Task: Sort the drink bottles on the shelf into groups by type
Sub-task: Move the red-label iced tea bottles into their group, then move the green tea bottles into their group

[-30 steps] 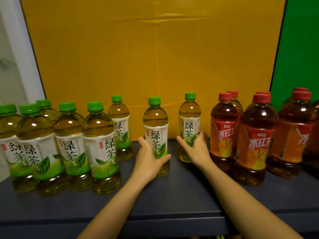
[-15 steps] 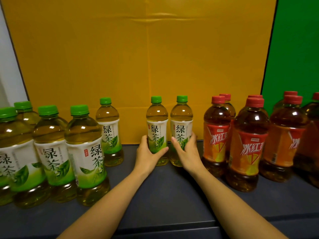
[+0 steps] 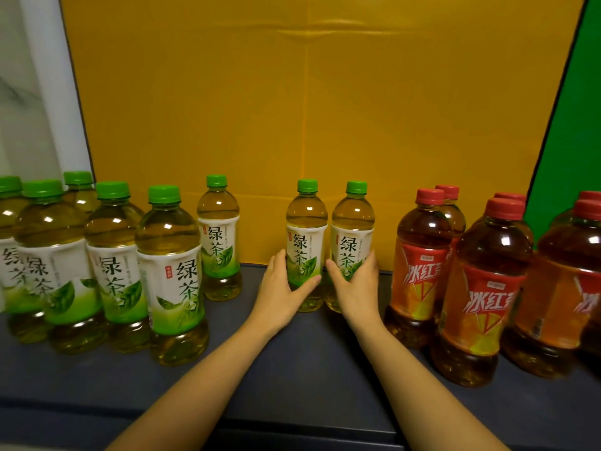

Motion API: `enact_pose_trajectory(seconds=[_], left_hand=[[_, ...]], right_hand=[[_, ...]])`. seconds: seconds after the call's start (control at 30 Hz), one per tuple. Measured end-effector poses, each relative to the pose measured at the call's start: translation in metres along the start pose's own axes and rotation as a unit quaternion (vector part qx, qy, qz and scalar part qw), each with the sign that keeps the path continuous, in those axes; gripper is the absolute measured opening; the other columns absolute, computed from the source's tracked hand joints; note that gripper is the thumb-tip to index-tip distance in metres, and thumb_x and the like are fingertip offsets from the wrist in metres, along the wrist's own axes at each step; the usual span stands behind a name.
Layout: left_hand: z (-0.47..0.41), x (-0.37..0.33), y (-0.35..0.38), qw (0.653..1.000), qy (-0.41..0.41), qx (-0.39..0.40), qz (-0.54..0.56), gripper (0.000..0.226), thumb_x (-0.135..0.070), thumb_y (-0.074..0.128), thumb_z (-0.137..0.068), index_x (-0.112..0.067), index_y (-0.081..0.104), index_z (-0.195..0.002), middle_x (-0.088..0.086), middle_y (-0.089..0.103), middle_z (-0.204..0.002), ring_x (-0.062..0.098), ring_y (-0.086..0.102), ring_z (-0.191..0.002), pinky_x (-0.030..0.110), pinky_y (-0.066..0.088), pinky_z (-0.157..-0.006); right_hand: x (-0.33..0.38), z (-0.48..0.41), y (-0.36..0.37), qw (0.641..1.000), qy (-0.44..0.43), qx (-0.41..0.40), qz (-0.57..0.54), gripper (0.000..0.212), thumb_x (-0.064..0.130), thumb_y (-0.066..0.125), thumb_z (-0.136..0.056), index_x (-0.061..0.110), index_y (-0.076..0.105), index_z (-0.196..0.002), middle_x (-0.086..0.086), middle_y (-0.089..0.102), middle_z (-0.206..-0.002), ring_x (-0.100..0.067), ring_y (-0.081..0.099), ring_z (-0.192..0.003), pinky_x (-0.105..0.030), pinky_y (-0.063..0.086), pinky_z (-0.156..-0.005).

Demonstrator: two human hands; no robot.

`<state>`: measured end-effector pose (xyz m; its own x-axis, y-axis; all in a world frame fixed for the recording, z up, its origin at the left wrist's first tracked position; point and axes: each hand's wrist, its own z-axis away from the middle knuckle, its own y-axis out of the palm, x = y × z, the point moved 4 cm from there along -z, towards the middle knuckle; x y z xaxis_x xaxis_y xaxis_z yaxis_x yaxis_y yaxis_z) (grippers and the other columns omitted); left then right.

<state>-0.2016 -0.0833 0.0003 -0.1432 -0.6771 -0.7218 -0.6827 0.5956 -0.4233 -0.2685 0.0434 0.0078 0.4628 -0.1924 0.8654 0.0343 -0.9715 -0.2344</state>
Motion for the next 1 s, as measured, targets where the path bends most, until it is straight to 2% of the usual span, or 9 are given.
enact_pose_trajectory(seconds=[0.1,0.2,0.33,0.43,0.5,0.63,0.7,0.8,1.0], left_hand=[[0.014,-0.018,-0.018,0.994,0.026,-0.048,-0.094,0.062,-0.034,0.066,-0.082,-0.011,0.039,-0.132,0.002,0.047,-0.128,0.016,0.048,-0.117,0.031,0.042,-0.096],[0.044,-0.048,-0.041,0.968,0.14,-0.111,-0.175,0.029,-0.032,0.059,-0.083,-0.015,0.056,-0.107,-0.002,0.056,-0.106,0.011,0.053,-0.1,0.027,0.045,-0.081],[0.087,-0.056,-0.087,0.914,0.237,-0.246,-0.217,0.014,-0.024,0.057,-0.081,-0.016,0.06,-0.091,0.0,0.056,-0.096,0.015,0.049,-0.094,0.024,0.035,-0.082],[0.108,-0.042,-0.12,0.887,0.204,-0.349,-0.222,0.025,-0.023,0.058,-0.078,-0.015,0.053,-0.101,0.005,0.047,-0.109,0.022,0.044,-0.103,0.019,0.027,-0.095],[0.111,-0.028,-0.133,0.892,0.15,-0.373,-0.205,0.042,-0.028,0.059,-0.075,-0.009,0.047,-0.111,0.01,0.042,-0.117,0.025,0.04,-0.11,0.018,0.024,-0.101],[0.101,-0.002,-0.138,0.934,0.019,-0.338,-0.118,0.079,-0.02,0.081,-0.066,0.0,0.035,-0.127,0.011,0.04,-0.12,0.021,0.046,-0.105,0.039,0.047,-0.09],[0.098,0.004,-0.138,0.94,-0.02,-0.316,-0.129,0.086,-0.019,0.085,-0.06,0.0,0.036,-0.129,0.008,0.043,-0.117,0.026,0.049,-0.107,0.047,0.049,-0.088],[0.097,0.005,-0.135,0.936,-0.029,-0.304,-0.177,0.085,-0.023,0.085,-0.059,0.002,0.04,-0.128,0.016,0.048,-0.118,0.033,0.047,-0.114,0.04,0.042,-0.093],[0.097,0.002,-0.135,0.932,-0.021,-0.311,-0.183,0.084,-0.023,0.085,-0.059,0.002,0.042,-0.127,0.016,0.048,-0.119,0.03,0.044,-0.116,0.041,0.04,-0.095]], right_hand=[[0.014,0.01,-0.002,0.999,-0.033,0.025,0.016,0.09,0.019,0.063,-0.085,0.004,0.0,-0.147,-0.015,0.008,-0.156,-0.025,0.008,-0.144,-0.036,0.01,-0.118],[0.032,0.029,-0.009,0.993,-0.11,0.022,0.02,0.092,0.017,0.061,-0.087,0.008,-0.009,-0.146,-0.005,-0.013,-0.157,-0.014,-0.01,-0.144,-0.016,-0.004,-0.11],[0.062,0.061,-0.006,0.969,-0.239,0.056,-0.028,0.072,0.019,0.058,-0.085,0.02,0.014,-0.143,0.006,0.012,-0.15,-0.001,0.007,-0.14,-0.01,0.006,-0.112],[0.077,0.065,0.018,0.954,-0.258,0.15,-0.029,0.062,0.019,0.055,-0.085,0.014,0.026,-0.14,0.002,0.028,-0.142,-0.006,0.024,-0.134,-0.018,0.019,-0.113],[0.083,0.055,0.041,0.955,-0.23,0.185,-0.03,0.062,0.015,0.058,-0.087,0.01,0.025,-0.14,-0.003,0.031,-0.142,-0.013,0.03,-0.132,-0.029,0.026,-0.112],[0.081,0.026,0.097,0.969,-0.131,0.206,-0.024,0.076,0.021,0.066,-0.083,0.004,0.021,-0.141,-0.013,0.03,-0.145,-0.024,0.031,-0.135,-0.038,0.028,-0.111],[0.075,0.019,0.124,0.967,-0.073,0.242,-0.038,0.091,0.026,0.072,-0.077,0.005,0.014,-0.144,-0.014,0.026,-0.149,-0.025,0.027,-0.138,-0.038,0.027,-0.112],[0.068,0.015,0.154,0.956,-0.019,0.281,-0.078,0.103,0.029,0.078,-0.071,0.01,0.009,-0.145,-0.012,0.032,-0.148,-0.026,0.033,-0.136,-0.042,0.033,-0.109],[0.069,0.02,0.167,0.972,-0.044,0.23,-0.018,0.064,0.029,0.07,-0.079,0.006,0.035,-0.128,-0.012,0.052,-0.129,-0.027,0.05,-0.119,-0.034,0.042,-0.088]])
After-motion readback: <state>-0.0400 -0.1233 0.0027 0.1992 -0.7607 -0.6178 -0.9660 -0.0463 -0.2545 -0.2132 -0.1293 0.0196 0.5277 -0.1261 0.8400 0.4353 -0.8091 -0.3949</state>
